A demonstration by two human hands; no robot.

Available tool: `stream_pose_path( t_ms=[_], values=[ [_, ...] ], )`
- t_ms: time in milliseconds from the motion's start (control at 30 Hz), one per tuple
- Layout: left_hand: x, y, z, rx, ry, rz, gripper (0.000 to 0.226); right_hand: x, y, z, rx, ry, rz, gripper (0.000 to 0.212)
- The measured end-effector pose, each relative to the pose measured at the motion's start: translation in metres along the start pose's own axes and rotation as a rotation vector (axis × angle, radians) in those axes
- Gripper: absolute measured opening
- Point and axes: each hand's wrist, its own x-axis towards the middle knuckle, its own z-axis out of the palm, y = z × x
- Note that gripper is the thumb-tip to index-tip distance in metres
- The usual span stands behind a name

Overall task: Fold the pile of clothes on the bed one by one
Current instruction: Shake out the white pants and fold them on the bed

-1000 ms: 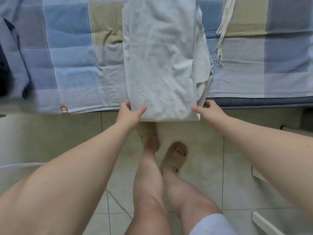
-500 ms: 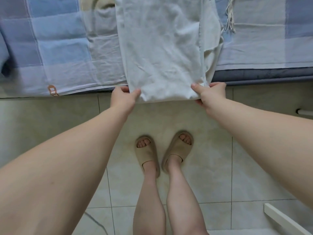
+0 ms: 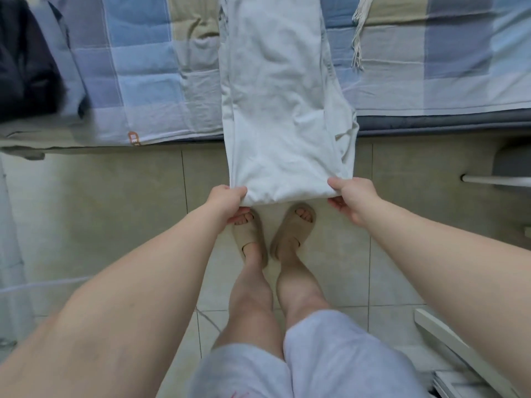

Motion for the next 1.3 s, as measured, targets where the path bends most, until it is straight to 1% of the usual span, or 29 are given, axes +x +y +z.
stream_pose_path(
  t_ms=[67, 167, 267, 400, 500, 600, 667, 767, 833, 900, 1000, 1033, 1067, 1100, 1133, 1167, 1200, 1233, 1300],
  values=[
    [-0.033, -0.010, -0.002, -0.057, -0.010, -0.082, 0.026, -0.031, 0.007, -0.014, -0.020, 0.002, 0.052, 0.025],
    [-0.076, -0.015, -0.008, -0.130, -0.022, -0.137, 0.029, -0.076, 0.005, -0.028, -0.037, 0.008, 0.091, 0.029],
    [-0.107, 0.001, -0.015, -0.233, -0.017, -0.144, 0.025, -0.108, -0.020, -0.032, -0.017, 0.006, 0.074, 0.029],
    [-0.117, 0.045, -0.023, -0.340, -0.012, -0.107, 0.022, -0.126, -0.074, -0.021, 0.015, -0.006, 0.023, 0.026],
    [-0.105, 0.092, -0.029, -0.450, -0.032, -0.086, 0.019, -0.121, -0.125, -0.004, 0.037, -0.019, -0.024, 0.016],
    [-0.086, 0.139, -0.038, -0.555, -0.056, -0.106, 0.016, -0.107, -0.173, 0.019, 0.042, 0.002, -0.043, 0.007],
    [-0.070, 0.173, -0.043, -0.596, -0.093, -0.117, 0.015, -0.091, -0.205, 0.035, 0.049, 0.012, -0.050, 0.010],
    [-0.044, 0.226, -0.054, -0.630, -0.115, -0.114, 0.018, -0.065, -0.250, 0.063, 0.081, 0.034, -0.036, 0.007],
    [-0.025, 0.258, -0.059, -0.609, -0.122, -0.096, 0.020, -0.045, -0.275, 0.081, 0.096, 0.035, -0.019, 0.013],
    [-0.003, 0.285, -0.059, -0.612, -0.129, -0.077, 0.020, -0.023, -0.294, 0.097, 0.151, 0.040, -0.010, 0.017],
    [0.034, 0.304, -0.053, -0.622, -0.154, -0.014, 0.012, 0.015, -0.305, 0.115, 0.207, 0.024, -0.003, 0.023],
    [0.047, 0.305, -0.047, -0.560, -0.137, 0.033, 0.013, 0.028, -0.303, 0.120, 0.168, 0.022, -0.009, 0.026],
    [0.060, 0.303, -0.041, -0.423, -0.085, 0.114, 0.017, 0.041, -0.300, 0.125, 0.084, 0.036, -0.033, 0.029],
    [0.075, 0.296, -0.034, -0.208, -0.004, 0.237, 0.023, 0.055, -0.294, 0.128, -0.053, 0.070, -0.095, 0.033],
    [0.090, 0.285, -0.027, 0.057, 0.078, 0.388, 0.030, 0.068, -0.285, 0.131, -0.241, 0.115, -0.207, 0.038],
    [0.102, 0.274, -0.021, 0.325, 0.121, 0.531, 0.037, 0.079, -0.276, 0.131, -0.457, 0.141, -0.354, 0.044],
    [0.114, 0.263, -0.015, 0.544, 0.129, 0.645, 0.044, 0.090, -0.265, 0.133, -0.669, 0.130, -0.501, 0.050],
    [0.125, 0.253, -0.011, 0.697, 0.123, 0.717, 0.050, 0.098, -0.254, 0.134, -0.857, 0.103, -0.627, 0.055],
    [0.149, 0.234, -0.005, 0.853, 0.138, 0.777, 0.059, 0.118, -0.228, 0.138, -1.143, 0.084, -0.788, 0.061]
  ],
)
